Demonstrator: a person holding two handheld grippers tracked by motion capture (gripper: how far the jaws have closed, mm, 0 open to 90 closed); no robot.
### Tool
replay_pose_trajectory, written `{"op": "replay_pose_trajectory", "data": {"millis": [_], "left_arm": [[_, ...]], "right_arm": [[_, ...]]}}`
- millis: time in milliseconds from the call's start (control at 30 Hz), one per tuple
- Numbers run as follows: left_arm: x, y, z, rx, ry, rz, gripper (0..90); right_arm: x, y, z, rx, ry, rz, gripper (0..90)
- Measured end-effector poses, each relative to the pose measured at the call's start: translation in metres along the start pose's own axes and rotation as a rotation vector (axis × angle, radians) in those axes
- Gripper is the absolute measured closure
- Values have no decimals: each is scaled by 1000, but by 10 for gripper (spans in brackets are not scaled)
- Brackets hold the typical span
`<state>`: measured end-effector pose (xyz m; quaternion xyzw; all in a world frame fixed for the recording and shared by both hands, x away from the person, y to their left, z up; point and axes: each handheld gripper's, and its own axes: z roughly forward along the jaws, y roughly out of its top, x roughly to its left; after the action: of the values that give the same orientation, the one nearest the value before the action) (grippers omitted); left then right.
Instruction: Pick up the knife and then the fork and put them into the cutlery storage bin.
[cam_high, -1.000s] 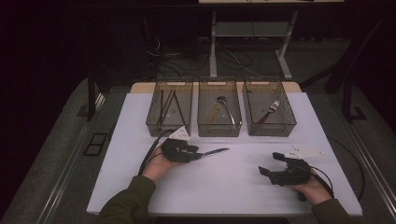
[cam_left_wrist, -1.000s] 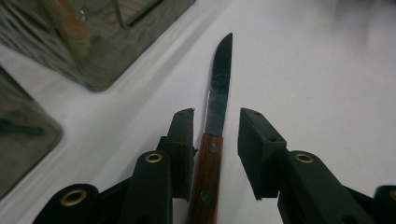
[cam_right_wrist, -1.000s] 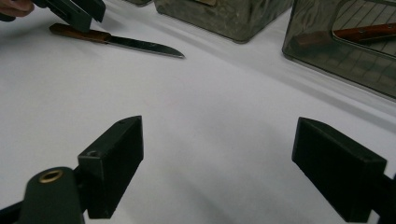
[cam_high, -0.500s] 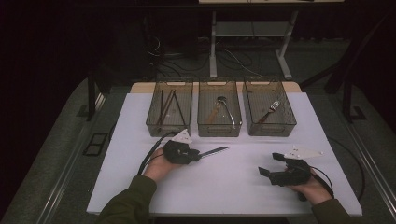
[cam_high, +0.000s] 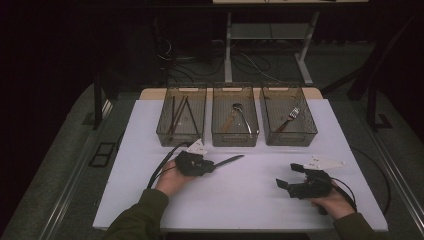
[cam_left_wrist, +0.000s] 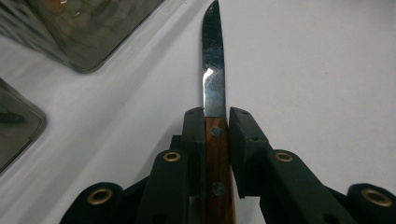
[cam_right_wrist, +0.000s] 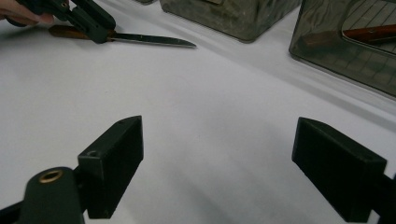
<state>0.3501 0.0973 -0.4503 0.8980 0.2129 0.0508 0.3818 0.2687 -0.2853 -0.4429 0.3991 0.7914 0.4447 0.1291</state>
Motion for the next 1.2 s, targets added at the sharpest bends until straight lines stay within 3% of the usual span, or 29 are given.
{"op": "replay_pose_trajectory", "data": {"millis": [133, 167, 400, 500, 633, 767, 933, 1200], "left_arm": [[-1, 1, -1, 2, 11, -11, 769], [-2, 1, -1, -2, 15, -14, 769], [-7, 4, -10, -34, 9, -46, 769], [-12, 7, -14, -47, 11, -44, 769], [-22, 10, -22, -78, 18, -51, 769], [-32, 13, -29, -102, 20, -45, 768], [-41, 18, -36, -135, 19, -49, 768], [-51, 25, -37, -161, 28, -64, 768]], "right_arm": [[-2, 1, 0, -4, -1, 38, 159], [-3, 1, 0, -6, -1, 42, 127], [-3, 3, 3, 21, 0, 59, 126], [-4, 6, 1, 35, 6, 97, 126], [-6, 12, -7, -4, 51, 121, 125], [-2, 18, -8, -11, 56, 115, 125], [6, 24, -2, 4, 76, 133, 137], [16, 38, 10, -34, 133, 145, 154]]}}
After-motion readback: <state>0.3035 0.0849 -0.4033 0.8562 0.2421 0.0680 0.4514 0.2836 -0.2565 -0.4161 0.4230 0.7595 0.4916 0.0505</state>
